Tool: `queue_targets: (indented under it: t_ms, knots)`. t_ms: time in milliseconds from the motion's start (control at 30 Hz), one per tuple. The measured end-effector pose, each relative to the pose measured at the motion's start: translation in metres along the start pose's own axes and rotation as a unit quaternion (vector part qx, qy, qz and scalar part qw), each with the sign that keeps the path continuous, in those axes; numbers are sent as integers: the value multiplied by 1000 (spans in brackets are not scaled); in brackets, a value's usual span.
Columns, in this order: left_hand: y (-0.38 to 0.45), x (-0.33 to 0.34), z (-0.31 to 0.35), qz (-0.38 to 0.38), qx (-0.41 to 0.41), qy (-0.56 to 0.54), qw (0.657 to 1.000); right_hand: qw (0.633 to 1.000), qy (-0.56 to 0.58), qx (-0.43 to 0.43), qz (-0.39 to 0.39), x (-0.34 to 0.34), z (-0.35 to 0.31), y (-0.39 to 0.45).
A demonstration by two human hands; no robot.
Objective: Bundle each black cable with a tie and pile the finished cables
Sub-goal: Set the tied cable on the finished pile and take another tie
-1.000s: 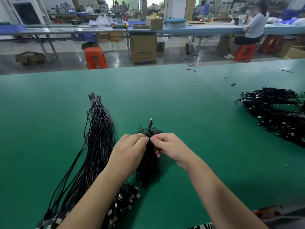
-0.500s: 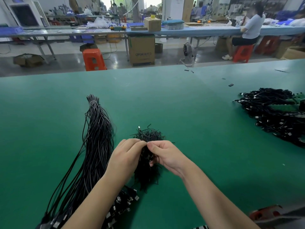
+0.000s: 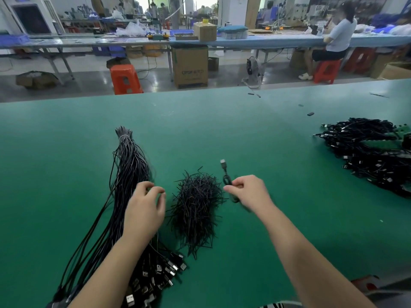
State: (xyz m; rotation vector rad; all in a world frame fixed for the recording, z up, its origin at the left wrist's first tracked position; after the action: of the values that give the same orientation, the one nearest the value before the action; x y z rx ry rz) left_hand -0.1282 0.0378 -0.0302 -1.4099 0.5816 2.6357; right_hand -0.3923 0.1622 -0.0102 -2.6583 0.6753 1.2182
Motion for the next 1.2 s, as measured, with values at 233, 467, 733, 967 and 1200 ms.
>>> queue_targets:
  t_ms: [233, 467, 733, 967, 1200]
  knots:
    - [18, 21, -61, -55, -142, 172, 973, 971, -216, 93, -50, -12, 51, 44]
    - [12, 32, -69, -49, -149, 157, 975, 971, -217, 95, -27, 7, 68, 62]
    - [11, 34, -67, -44, -145, 162, 975, 969, -241, 37, 31, 10, 67, 65]
    - [12, 29, -63, -63, -144, 171, 973, 993, -83, -43, 73, 31, 24, 47]
    - [18, 7, -63, -43, -181, 153, 971, 986, 9, -166, 21, 53, -62, 4]
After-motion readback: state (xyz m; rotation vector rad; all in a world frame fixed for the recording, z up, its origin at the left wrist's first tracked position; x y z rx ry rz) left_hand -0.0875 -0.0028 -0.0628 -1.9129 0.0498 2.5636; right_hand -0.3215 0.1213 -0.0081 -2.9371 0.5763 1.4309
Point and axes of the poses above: each hand's wrist, its own y-axis towards the middle knuckle, its own x-axis out of the palm, z = x × y, the point moved 2 cm from there along y, towards the middle knuckle, and after that the axes turned 14 degrees about -x, right-handed, at the moved point
